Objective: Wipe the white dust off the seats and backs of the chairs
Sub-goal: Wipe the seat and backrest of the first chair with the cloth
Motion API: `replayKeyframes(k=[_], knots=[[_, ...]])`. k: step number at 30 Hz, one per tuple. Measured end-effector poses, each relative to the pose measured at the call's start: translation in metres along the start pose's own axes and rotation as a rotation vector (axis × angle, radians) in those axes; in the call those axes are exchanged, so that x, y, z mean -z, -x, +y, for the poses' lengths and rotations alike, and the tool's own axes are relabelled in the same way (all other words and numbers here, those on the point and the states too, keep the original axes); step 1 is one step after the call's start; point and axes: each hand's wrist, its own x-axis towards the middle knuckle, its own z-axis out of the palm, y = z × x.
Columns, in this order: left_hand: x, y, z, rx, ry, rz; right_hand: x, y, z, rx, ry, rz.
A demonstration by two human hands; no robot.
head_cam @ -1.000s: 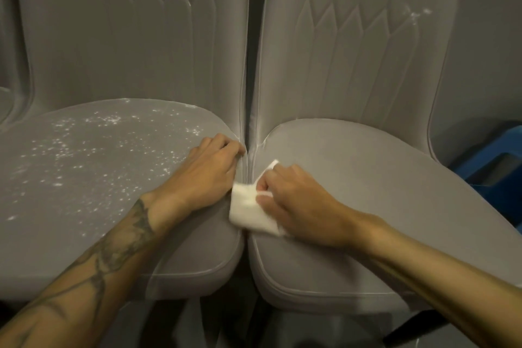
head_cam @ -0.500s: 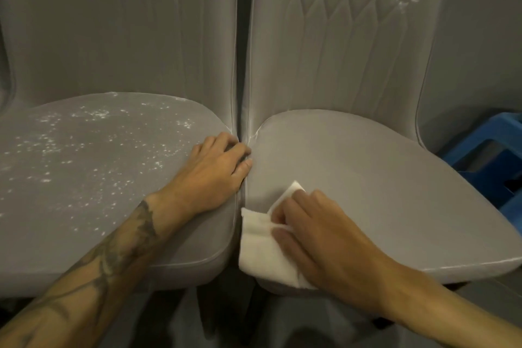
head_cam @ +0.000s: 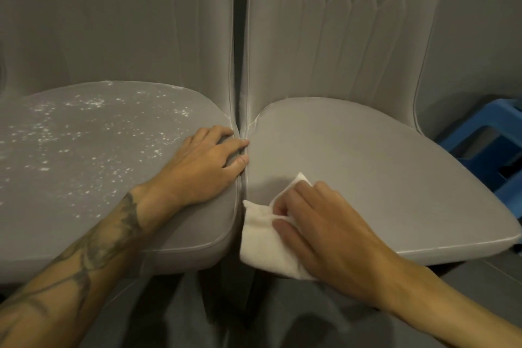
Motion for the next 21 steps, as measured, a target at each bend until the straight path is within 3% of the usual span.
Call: replayKeyframes(k=[5, 9, 12, 17, 21], knots=[[-0.003, -0.001, -0.003, 0.002, -0.01, 0.006, -0.01, -0.028, -0.028, 0.006, 0.037, 0.03], [-0.002, -0.002, -0.003, 0.005, -0.015, 0.006, -0.005, 0.003, -0.014, 0.034, 0.057, 0.073], [-0.003, -0.001, -0.004, -0.008, -0.021, 0.003, 0.001, 0.016, -0.007, -0.049, 0.055, 0.105], [-0.002, -0.001, -0.001, -0.005, -0.034, 0.021, -0.006, -0.018, -0.033, -0.027, 0.078, 0.035], [0.001, -0.002, 0.0, -0.001, -0.035, 0.008, -0.002, 0.011, -0.023, -0.003, 0.089, 0.027]])
